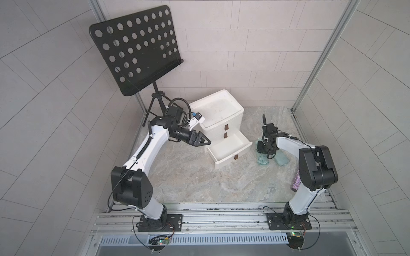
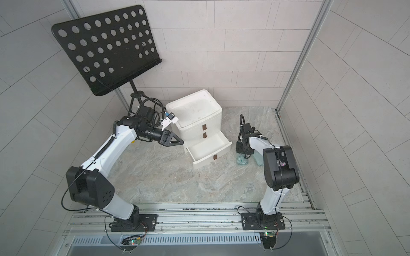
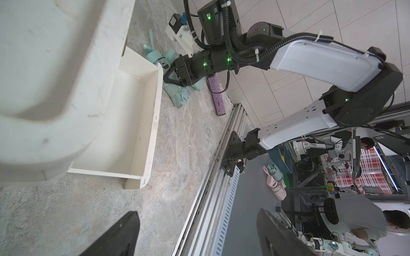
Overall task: Place the umbrella in the drawer by color
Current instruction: Pick up the umbrella from the center of the board, then place the umbrella in the drawer.
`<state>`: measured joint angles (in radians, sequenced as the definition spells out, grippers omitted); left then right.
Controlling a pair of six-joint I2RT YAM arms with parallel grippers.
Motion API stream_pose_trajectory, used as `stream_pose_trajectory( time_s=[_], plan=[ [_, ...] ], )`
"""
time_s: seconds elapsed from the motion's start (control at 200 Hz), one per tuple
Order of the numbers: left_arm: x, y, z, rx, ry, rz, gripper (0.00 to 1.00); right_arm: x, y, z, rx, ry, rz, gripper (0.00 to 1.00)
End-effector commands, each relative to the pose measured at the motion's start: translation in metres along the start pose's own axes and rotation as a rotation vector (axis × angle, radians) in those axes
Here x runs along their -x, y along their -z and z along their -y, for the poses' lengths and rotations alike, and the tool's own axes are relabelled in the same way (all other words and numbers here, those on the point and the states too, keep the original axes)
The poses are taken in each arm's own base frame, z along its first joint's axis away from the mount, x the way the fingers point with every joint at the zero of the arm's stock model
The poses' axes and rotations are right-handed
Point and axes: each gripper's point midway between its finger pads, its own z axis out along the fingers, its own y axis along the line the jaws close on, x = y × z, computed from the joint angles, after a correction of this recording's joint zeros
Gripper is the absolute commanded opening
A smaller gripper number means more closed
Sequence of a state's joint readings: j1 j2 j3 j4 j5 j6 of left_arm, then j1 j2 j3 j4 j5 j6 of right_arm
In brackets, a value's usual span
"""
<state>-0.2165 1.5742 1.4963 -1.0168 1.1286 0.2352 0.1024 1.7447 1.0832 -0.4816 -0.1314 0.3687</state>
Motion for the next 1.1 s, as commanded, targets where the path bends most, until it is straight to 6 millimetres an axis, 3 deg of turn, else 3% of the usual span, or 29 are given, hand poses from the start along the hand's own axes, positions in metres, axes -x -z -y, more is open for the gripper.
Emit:
stream_pose_trajectory(
  time_s=[0.0,0.46,0.831,0.956,1.096],
  plan=[
    [-0.001,0.003,0.009,-0.009,-0.030,0.012,0.89,-0.028,0.007,-0.005,0.025,-0.002,-0.079,0.14],
    [-0.001,0.002,0.009,-0.013,-0.026,0.015,0.89,-0.007,0.070,-0.024,0.140,-0.057,0.065,0.11],
    [-0.002,0.007,0.007,0.048,-0.073,0.024,0.89,0.022,0.144,-0.092,0.404,-0.186,0.258,0.11],
    [-0.003,0.010,0.006,0.103,-0.118,0.042,0.89,0.026,0.147,-0.117,0.483,-0.263,0.285,0.12],
    [-0.008,0.012,0.008,0.175,-0.205,0.048,0.89,0.027,0.134,-0.140,0.542,-0.364,0.291,0.11]
  ],
)
